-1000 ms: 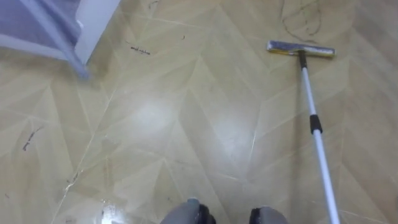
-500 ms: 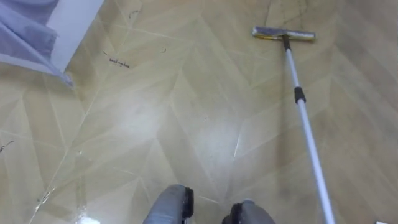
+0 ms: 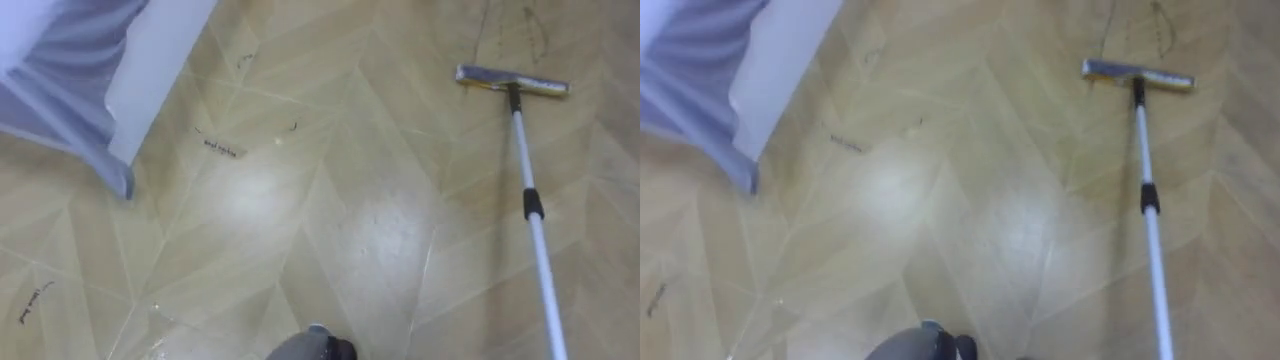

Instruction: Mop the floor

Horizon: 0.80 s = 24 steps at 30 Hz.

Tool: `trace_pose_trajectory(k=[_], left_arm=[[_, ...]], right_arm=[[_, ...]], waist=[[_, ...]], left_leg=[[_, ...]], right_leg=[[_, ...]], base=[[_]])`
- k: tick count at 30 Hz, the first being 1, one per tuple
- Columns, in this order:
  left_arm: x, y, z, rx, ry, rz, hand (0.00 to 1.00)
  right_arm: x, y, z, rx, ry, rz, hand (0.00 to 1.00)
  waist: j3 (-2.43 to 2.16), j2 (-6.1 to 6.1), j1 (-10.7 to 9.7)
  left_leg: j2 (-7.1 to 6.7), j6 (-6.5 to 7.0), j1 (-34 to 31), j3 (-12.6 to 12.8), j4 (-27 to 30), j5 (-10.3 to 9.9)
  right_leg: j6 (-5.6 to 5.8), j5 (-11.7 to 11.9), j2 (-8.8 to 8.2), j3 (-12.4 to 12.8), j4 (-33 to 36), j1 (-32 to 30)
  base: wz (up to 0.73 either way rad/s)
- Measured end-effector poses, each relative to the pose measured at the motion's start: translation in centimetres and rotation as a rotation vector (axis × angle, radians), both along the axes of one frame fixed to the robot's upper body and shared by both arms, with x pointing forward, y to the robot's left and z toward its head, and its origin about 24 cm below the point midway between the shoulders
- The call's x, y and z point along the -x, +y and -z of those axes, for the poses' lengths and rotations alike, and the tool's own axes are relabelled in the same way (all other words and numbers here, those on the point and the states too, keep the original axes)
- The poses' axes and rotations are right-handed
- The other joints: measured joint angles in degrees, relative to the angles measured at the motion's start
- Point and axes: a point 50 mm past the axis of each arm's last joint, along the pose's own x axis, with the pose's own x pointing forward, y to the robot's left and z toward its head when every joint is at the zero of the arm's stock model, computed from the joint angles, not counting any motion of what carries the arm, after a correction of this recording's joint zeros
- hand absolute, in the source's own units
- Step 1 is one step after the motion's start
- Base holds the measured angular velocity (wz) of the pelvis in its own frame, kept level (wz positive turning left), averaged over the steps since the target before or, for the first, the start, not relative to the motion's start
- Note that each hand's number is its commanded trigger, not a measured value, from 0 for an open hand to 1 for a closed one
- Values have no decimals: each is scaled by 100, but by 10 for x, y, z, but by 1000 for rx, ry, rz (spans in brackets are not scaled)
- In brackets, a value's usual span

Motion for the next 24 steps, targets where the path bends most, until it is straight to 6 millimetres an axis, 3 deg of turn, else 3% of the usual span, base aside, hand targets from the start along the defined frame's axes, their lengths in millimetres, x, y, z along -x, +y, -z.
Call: trace_pose_trajectory(k=[3, 5, 8, 9, 10, 12, 14, 16, 17, 18, 19, 20, 21, 22, 23, 24], left_arm=[[-1, -5, 1, 22, -6, -17, 0], [1, -7, 2, 36, 1, -35, 0], [7, -6, 4, 44, 32, -59, 0], [8, -3, 3, 35, 41, -63, 0], [8, 1, 3, 33, 42, -80, 0], [11, 7, 1, 33, 36, -128, 0], [19, 21, -3, 6, 35, -157, 0], [20, 28, -6, -23, 35, -144, 0], [20, 29, -7, -27, 32, -138, 0], [20, 28, -7, -24, 32, -135, 0], [26, 26, -6, -8, 43, -132, 0], [33, 24, -4, 10, 62, -130, 0], [36, 23, -3, 17, 72, -125, 0], [37, 22, -3, 28, 77, -110, 0], [34, 21, -3, 33, 72, -98, 0], [29, 18, -3, 29, 67, -68, 0]], right_arm=[[4, 20, 7, -29, 12, 2, 100], [5, 28, 10, -48, 29, 9, 100], [-8, 25, 9, -30, 21, 15, 100], [-23, 21, 8, -21, 1, 4, 100], [-42, 14, 5, -1, -19, -5, 100], [-77, -3, -5, 52, -86, -30, 100], [-131, -18, -21, 107, -222, -86, 100], [-158, -21, -30, 113, -320, -101, 100], [-171, -19, -34, 101, -376, -92, 100], [-177, -17, -35, 92, -399, -82, 100], [-181, -12, -35, 66, -429, -62, 100], [-179, -6, -31, 37, -431, -46, 100], [-175, -4, -28, 24, -427, -33, 100], [-159, -4, -22, 5, -406, -2, 100], [-148, -5, -19, 5, -387, 14, 100], [-123, -7, -13, 9, -340, 39, 100]], waist=[[19, 29, -167], [61, -62, -181], [54, -44, -145], [60, -66, -139], [72, -96, -130], [97, -142, -24], [156, -362, 176], [151, -527, 223], [188, -647, 318], [182, -663, 377], [150, -652, 444], [149, -657, 472], [145, -656, 469], [87, -649, 450], [87, -628, 423], [77, -598, 403]], left_leg=[[6, -79, 290, -4, -285, -46], [21, -192, 519, -36, -246, -239], [113, -377, 712, -170, -81, -479], [172, -485, 721, -203, 121, -563], [257, -546, 595, -131, 605, -574], [460, -848, 256, -103, 1535, -395], [576, -998, -246, -167, 2634, 197], [613, -956, -670, -145, 2576, 191], [602, -914, -870, -85, 2032, 165], [601, -926, -921, -62, 1640, 172], [612, -1000, -949, -62, 765, 271], [608, -869, -906, -80, 97, 566], [604, -775, -868, -82, -52, 734], [578, -688, -717, -38, -87, 812], [547, -555, -637, -4, -70, 789], [500, -368, -502, 117, 10, 677]], right_leg=[[-21, 12, -15, 207, -1445, -457], [-91, 328, -12, 195, -2320, -478], [-271, 293, -24, -74, -2217, -205], [-376, 170, -15, -133, -2080, -141], [-408, -45, -10, -203, -1864, -133], [-443, -313, 151, -181, -1536, -150], [-540, -640, 313, -66, -1150, -156], [-620, -773, 369, -27, -1099, -96], [-675, -803, 410, 31, -1144, 18], [-673, -820, 422, 33, -1211, 106], [-644, -859, 465, 24, -1410, 340], [-605, -923, 478, 27, -1612, 635], [-552, -960, 463, 30, -1709, 795], [-447, -1038, 385, 1, -1841, 1016], [-418, -1079, 338, -19, -1879, 1127], [-351, -1108, 249, 36, -1764, 1231]], base=[[-6], [0], [6], [16], [19], [-3], [-22], [26], [31], [5], [-13], [-14], [-5], [9], [27], [24]])
